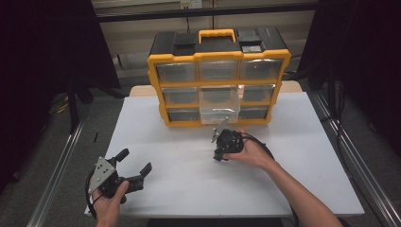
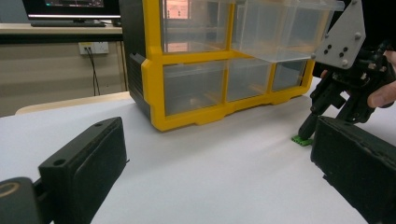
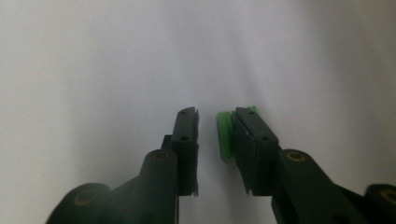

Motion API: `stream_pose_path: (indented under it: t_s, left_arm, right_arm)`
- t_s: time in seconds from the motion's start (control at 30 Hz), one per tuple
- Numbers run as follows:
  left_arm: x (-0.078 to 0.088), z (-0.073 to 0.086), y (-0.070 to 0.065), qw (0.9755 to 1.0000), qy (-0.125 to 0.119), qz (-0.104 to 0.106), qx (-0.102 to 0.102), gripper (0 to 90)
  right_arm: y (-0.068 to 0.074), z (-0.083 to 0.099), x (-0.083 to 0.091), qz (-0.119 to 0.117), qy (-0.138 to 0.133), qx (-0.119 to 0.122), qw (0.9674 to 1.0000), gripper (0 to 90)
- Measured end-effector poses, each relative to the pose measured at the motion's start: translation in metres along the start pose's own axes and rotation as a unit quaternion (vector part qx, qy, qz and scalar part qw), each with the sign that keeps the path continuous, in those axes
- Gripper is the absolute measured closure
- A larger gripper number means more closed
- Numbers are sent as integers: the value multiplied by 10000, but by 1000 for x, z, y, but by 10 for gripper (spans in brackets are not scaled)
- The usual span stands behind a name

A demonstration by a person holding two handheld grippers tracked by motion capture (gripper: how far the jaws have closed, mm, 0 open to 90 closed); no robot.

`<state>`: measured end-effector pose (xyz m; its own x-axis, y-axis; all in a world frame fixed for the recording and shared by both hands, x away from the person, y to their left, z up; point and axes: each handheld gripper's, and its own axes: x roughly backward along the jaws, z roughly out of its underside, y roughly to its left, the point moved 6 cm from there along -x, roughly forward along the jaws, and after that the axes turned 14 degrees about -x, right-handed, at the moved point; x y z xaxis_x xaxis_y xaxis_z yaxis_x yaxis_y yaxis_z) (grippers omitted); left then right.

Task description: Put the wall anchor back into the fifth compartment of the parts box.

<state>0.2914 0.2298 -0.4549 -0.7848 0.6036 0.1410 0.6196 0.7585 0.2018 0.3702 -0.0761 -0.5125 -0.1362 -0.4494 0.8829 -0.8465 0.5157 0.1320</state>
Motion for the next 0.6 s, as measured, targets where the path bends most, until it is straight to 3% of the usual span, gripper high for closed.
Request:
stream_pose_path:
  t_s: [0.13,0.17,0.2,0.23,0.27,0.33,0.43,0.47,0.6]
  left_arm:
    - [0,0,0,10000,-13,21,-21,36]
    - [0,0,0,10000,-22,20,-9,36]
    - [0,0,0,10000,2,38,-38,36]
    - [0,0,0,10000,10,44,-57,36]
    - [1,0,0,10000,9,29,-51,35]
    - [0,-1,0,10000,-46,-9,25,35]
    - [1,1,1,10000,30,3,-46,35]
    - [1,1,1,10000,31,16,-52,35]
    - [1,1,1,10000,26,-25,-12,35]
  right_arm:
    - [0,-1,-1,-118,-19,34,9999,762]
    - [4,3,1,-146,169,-326,9992,783]
    - [0,-2,-3,-156,-77,80,9998,838]
    - [0,-2,-3,-156,-77,80,9998,838]
    - [4,1,-1,-185,144,-257,9994,843]
    - [4,1,0,-131,127,-327,9993,845]
    - [4,1,0,-184,117,-300,9993,846]
    - [6,2,0,-188,130,-391,9990,846]
    - [4,0,4,-167,-85,-322,9993,846]
